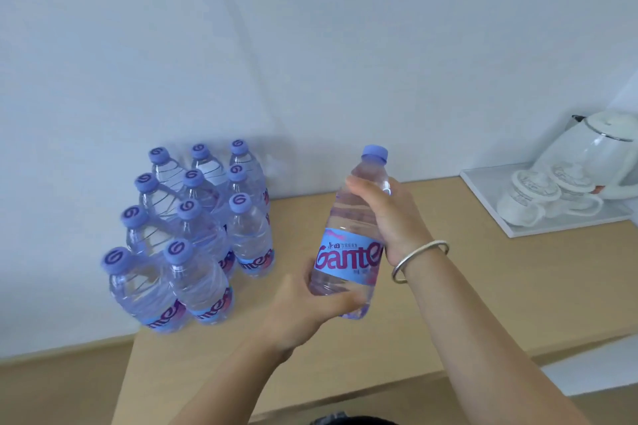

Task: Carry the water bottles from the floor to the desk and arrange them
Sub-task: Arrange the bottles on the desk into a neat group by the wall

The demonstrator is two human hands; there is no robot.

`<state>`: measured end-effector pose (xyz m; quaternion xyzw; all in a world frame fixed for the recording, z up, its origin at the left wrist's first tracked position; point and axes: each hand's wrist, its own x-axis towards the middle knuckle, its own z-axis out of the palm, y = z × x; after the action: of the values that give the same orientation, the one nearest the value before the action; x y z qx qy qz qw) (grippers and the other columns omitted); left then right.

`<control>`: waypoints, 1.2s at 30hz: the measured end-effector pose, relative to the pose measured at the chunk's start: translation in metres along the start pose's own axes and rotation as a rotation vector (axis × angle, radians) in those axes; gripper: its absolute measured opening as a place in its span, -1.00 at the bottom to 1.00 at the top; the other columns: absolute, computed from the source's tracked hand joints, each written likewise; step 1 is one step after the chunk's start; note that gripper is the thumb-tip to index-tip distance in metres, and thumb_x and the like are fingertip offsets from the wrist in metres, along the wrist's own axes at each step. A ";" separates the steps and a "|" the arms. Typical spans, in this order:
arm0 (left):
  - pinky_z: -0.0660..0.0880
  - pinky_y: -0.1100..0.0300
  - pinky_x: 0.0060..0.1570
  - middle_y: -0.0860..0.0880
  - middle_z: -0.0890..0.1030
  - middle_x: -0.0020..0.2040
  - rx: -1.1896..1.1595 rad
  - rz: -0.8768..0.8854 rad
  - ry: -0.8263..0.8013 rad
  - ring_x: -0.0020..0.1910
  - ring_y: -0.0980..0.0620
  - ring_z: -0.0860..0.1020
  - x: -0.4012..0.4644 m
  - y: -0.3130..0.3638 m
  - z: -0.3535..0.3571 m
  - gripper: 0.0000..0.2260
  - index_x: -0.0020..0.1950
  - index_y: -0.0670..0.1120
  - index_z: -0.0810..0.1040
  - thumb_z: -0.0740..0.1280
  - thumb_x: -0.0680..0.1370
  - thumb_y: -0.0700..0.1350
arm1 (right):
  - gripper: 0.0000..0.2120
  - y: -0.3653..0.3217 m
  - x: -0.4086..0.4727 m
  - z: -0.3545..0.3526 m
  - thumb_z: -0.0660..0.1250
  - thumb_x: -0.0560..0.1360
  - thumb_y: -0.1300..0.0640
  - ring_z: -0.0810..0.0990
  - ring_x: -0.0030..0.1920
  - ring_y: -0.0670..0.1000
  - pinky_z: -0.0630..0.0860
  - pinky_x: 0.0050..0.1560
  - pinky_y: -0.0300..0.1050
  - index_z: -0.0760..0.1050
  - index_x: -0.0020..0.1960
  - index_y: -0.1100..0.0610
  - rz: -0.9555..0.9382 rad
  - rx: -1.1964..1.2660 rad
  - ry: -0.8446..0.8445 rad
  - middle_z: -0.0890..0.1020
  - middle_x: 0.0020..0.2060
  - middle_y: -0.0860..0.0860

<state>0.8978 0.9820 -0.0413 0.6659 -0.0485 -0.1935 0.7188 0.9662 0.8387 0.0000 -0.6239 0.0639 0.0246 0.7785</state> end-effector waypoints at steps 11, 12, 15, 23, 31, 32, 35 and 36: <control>0.53 0.25 -0.22 -0.04 0.66 -0.21 -0.157 -0.013 -0.050 -0.23 0.04 0.61 -0.037 -0.005 -0.059 -0.56 -0.03 -0.18 0.57 0.44 0.15 -0.05 | -0.39 0.003 -0.004 0.057 0.49 0.23 -0.09 0.64 -0.11 0.02 0.59 -0.23 -0.13 0.44 0.10 0.28 0.056 -0.138 -0.176 0.63 -0.07 0.12; 0.53 0.25 -0.23 -0.04 0.66 -0.20 -0.181 -0.021 -0.072 -0.23 0.04 0.62 -0.041 -0.006 -0.064 -0.55 -0.02 -0.19 0.56 0.43 0.15 -0.05 | -0.50 0.003 -0.006 0.061 0.50 0.28 -0.02 0.63 -0.13 0.01 0.60 -0.20 -0.09 0.44 0.06 0.24 0.054 -0.152 -0.194 0.63 -0.07 0.13; 0.54 0.23 -0.21 -0.09 0.67 -0.14 -0.247 -0.053 -0.095 -0.18 0.01 0.64 -0.049 -0.014 -0.076 -0.52 0.02 -0.21 0.57 0.43 0.14 -0.06 | -0.71 0.010 -0.005 0.074 0.48 0.37 0.08 0.61 -0.14 0.08 0.59 -0.02 0.12 0.42 -0.05 0.15 0.020 -0.228 -0.158 0.64 -0.03 0.22; 0.50 0.26 -0.20 -0.06 0.66 -0.16 -0.122 -0.050 0.029 -0.18 0.04 0.61 -0.059 -0.040 -0.102 -0.56 0.00 -0.18 0.57 0.52 0.16 -0.12 | -0.65 0.037 -0.006 0.101 0.48 0.22 -0.03 0.66 -0.15 -0.07 0.60 -0.04 -0.06 0.53 -0.06 0.07 -0.025 -0.401 -0.267 0.69 -0.05 0.07; 0.53 0.37 -0.15 0.09 0.66 -0.13 0.084 -0.071 0.293 -0.12 0.14 0.62 -0.050 -0.084 -0.109 -0.54 0.04 0.01 0.51 0.54 0.24 -0.31 | -0.61 0.061 -0.014 0.109 0.53 0.21 -0.10 0.59 -0.14 -0.08 0.52 0.01 -0.07 0.59 -0.08 0.10 -0.045 -0.744 -0.375 0.69 -0.14 0.04; 0.48 0.47 -0.17 0.15 0.64 -0.09 0.131 -0.085 0.312 -0.10 0.20 0.60 -0.049 -0.087 -0.112 -0.52 0.06 0.05 0.49 0.54 0.25 -0.29 | -0.64 0.065 -0.015 0.110 0.55 0.22 -0.08 0.60 -0.11 -0.07 0.52 0.01 -0.08 0.59 -0.08 0.07 -0.033 -0.758 -0.409 0.69 -0.12 0.04; 0.35 0.52 -0.13 0.26 0.52 0.09 0.250 -0.145 0.320 0.02 0.29 0.49 -0.052 -0.093 -0.124 -0.39 0.23 0.15 0.36 0.52 0.27 -0.13 | -0.79 0.074 -0.017 0.110 0.55 0.30 0.11 0.60 -0.07 -0.11 0.50 0.03 -0.15 0.59 -0.12 -0.05 -0.016 -0.771 -0.472 0.70 -0.12 -0.09; 0.34 0.44 -0.03 0.26 0.47 0.13 0.269 -0.171 0.314 0.08 0.27 0.45 -0.057 -0.096 -0.129 -0.32 0.31 0.16 0.30 0.50 0.26 -0.06 | -0.78 0.078 -0.017 0.110 0.55 0.29 0.11 0.61 -0.06 -0.08 0.50 0.04 -0.14 0.58 -0.12 -0.07 -0.027 -0.787 -0.468 0.69 -0.13 -0.11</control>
<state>0.8672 1.1186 -0.1386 0.7796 0.0955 -0.1393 0.6031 0.9476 0.9638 -0.0496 -0.8504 -0.1362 0.1772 0.4762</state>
